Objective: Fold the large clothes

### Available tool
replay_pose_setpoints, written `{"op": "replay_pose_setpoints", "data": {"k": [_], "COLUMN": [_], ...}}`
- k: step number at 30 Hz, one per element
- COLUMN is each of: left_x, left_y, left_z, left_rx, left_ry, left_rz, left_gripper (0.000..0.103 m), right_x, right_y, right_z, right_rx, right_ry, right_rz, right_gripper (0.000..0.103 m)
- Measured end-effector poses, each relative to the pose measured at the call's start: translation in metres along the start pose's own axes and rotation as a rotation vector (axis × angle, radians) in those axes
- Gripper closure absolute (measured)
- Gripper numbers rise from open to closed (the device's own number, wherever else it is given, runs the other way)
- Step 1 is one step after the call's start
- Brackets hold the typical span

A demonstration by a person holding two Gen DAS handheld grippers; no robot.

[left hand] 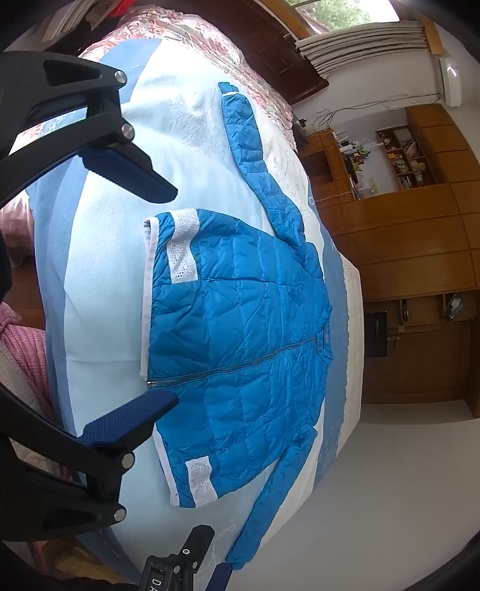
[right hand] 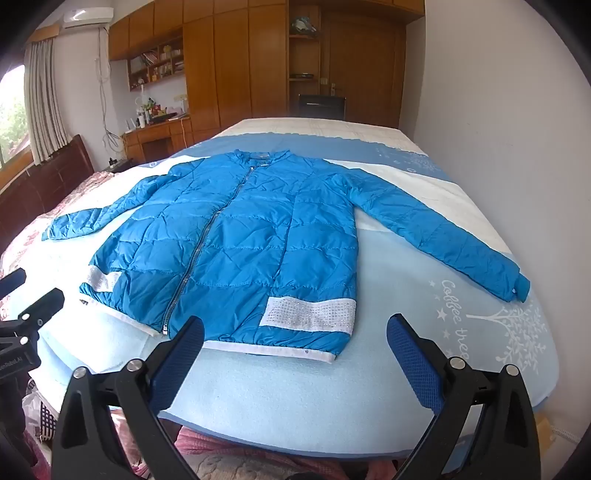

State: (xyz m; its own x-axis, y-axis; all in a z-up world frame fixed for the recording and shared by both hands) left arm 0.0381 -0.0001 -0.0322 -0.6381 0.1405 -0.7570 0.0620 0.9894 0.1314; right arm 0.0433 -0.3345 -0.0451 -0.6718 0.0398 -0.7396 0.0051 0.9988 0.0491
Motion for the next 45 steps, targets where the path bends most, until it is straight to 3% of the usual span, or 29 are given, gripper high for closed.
{"op": "replay_pose_setpoints", "data": {"k": [45], "left_x": [-0.0002], "left_y": [0.0004], "left_z": [0.0000], "left_rx": [-0.007], "left_ry": [-0.002], "left_rz": [0.008], "left_gripper": [0.003], "right_x": [-0.0012], "right_y": [0.0003], "right_z": [0.0013], "right_rx": [-0.004], "right_ry": [0.003], "right_rz": [0.004], "right_gripper": [0.004]}}
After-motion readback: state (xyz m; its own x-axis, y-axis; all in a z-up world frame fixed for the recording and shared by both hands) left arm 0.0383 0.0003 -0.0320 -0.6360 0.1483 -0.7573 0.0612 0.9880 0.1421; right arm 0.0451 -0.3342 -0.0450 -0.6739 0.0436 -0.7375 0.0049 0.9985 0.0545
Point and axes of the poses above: each gripper's, at about its wrist camera, not at the fingertips, and z roughly the way its jaws point, y to its left, x to its underside, the point moved 5 cm from there along z, roughly the way its jaws point, and after that the axes turned 2 degrees about -x, right-handed, at the moved point
